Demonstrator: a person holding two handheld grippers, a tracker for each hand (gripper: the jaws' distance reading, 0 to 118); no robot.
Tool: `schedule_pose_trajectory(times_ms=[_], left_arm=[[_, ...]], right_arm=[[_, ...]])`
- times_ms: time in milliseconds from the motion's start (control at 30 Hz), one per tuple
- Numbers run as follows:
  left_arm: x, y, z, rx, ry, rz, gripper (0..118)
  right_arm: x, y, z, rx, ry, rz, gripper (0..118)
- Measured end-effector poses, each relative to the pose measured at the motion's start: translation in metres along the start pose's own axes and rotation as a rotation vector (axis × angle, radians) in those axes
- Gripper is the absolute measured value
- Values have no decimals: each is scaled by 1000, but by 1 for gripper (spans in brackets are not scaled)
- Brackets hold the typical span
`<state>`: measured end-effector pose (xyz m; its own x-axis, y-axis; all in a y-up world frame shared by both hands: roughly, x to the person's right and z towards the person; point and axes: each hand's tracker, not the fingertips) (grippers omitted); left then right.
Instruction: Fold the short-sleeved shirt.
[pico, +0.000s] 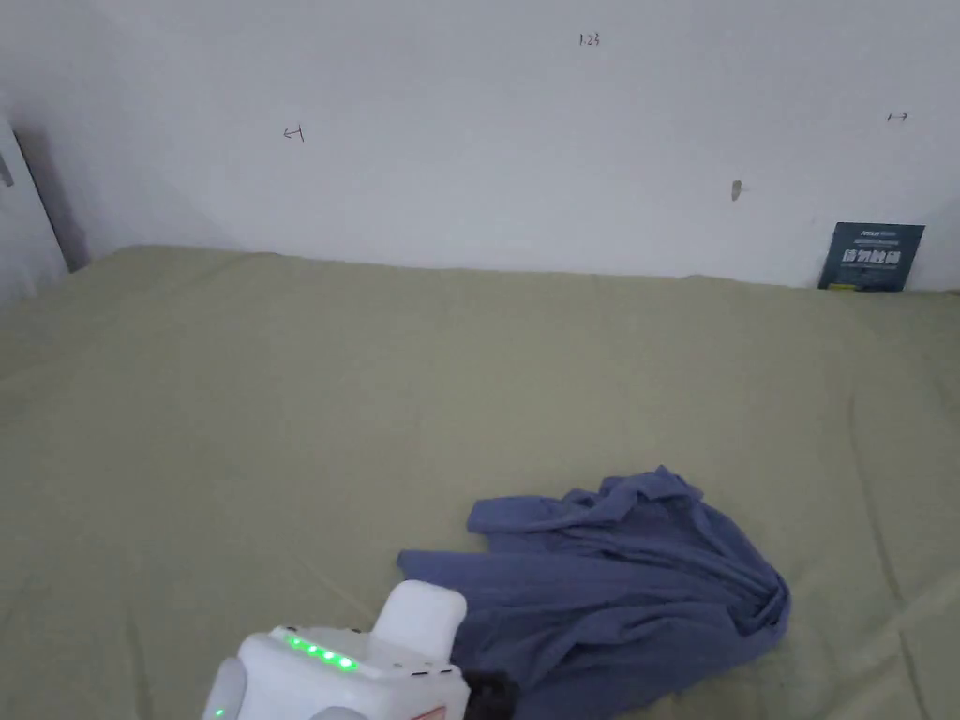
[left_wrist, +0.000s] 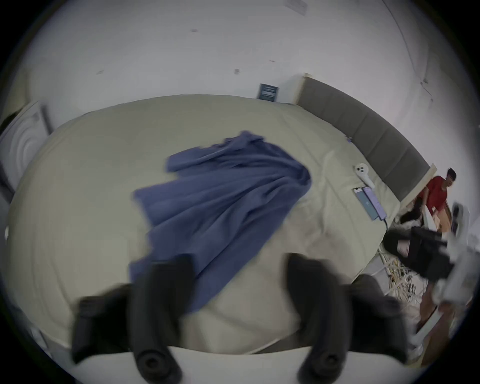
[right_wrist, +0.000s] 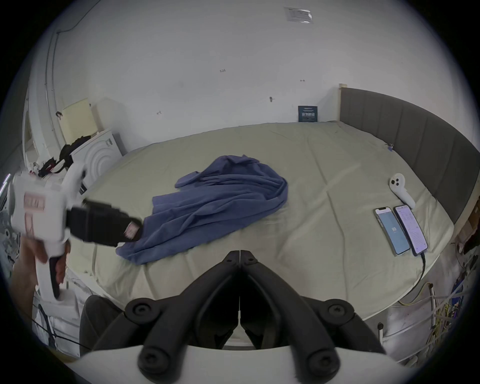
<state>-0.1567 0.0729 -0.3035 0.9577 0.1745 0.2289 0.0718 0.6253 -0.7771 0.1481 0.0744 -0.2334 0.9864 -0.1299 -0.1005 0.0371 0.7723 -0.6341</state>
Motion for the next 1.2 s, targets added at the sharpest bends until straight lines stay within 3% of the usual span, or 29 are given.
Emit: schedule_pose_trajectory(times_ms=[167,300,533,767,800,833,867,900,967,1000,1167,1200], left_arm=[[-47,-53,8,-43,63,147,2],[-66,-62,7,-50,61,184,2],[-89,-16,-22,-25,67,160,2],[-114,44,-92,-32,88,101,2],[-117,54,-101,-34,93,94,11],[-111,67,-107,-18,88,97,45],[-112,74,-115,-18,99,103,93],[-115,84,-130,-43,113,98,118],[-111,93,-141,-118,169,110,118],[-110,101,-150,-68,187,97,118],[-116,109,-208,-205,225,84,116],[-120,110,-214,-166,200,80,114]], right_arm=[[-21,-5,-2,-10,27,35,0],[-31,-6,-3,-25,39,47,0],[-35,-6,-21,-66,26,54,0],[-20,-5,-57,-116,0,52,0],[-19,-4,-62,-124,-5,49,0],[-16,-3,-67,-128,-6,45,0],[-15,-3,-70,-130,-8,41,0],[-13,-3,-74,-136,-10,36,0],[-10,-4,-82,-154,-12,34,0],[-8,-5,-85,-162,-16,36,0],[-6,-8,-92,-195,-14,30,0],[-5,-10,-92,-198,-16,32,0]])
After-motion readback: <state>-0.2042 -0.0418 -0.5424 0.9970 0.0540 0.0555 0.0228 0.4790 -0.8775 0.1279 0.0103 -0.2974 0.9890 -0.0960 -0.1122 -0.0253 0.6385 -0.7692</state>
